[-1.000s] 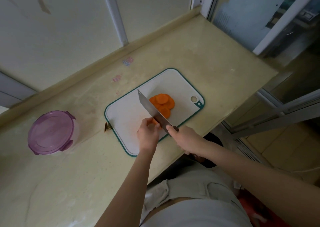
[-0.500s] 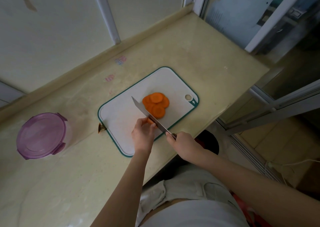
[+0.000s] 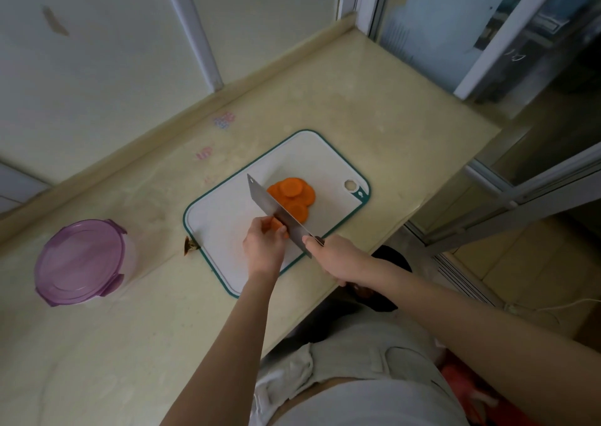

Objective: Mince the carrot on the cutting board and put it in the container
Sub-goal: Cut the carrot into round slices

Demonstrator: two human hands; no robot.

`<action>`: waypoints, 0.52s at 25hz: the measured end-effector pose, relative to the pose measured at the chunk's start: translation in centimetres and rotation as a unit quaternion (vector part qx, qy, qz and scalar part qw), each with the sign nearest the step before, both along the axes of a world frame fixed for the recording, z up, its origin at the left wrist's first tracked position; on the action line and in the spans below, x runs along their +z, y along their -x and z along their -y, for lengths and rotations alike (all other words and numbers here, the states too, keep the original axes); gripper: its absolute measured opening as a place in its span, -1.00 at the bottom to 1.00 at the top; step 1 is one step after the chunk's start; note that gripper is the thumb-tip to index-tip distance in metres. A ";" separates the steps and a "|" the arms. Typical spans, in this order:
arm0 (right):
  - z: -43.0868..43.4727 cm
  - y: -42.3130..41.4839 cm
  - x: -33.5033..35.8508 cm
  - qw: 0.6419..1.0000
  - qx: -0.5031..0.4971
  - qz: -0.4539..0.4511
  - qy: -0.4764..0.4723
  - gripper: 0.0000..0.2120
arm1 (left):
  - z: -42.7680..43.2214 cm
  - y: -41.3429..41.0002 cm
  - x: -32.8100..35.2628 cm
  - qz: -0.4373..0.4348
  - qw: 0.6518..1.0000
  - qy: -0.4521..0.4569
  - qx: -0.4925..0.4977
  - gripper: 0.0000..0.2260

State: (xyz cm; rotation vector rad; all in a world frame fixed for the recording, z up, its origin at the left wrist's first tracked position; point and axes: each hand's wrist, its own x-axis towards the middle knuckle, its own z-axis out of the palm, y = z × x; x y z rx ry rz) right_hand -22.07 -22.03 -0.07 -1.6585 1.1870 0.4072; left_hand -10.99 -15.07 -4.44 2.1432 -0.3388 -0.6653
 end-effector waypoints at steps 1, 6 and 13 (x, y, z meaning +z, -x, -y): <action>-0.1 -0.1 0.0 1.000 0.009 -0.004 0.009 -0.53 | 0.0 0.0 0.0 -0.005 1.000 0.001 0.001 -0.79; -0.8 0.0 -1.2 0.997 0.021 -0.024 0.067 -0.56 | -0.6 -0.3 -0.9 -0.009 1.000 0.010 -0.010 -0.79; -1.2 -2.0 -3.2 0.991 0.067 0.048 0.108 -0.54 | -1.5 0.0 -0.5 -0.007 1.000 0.021 -0.013 -0.79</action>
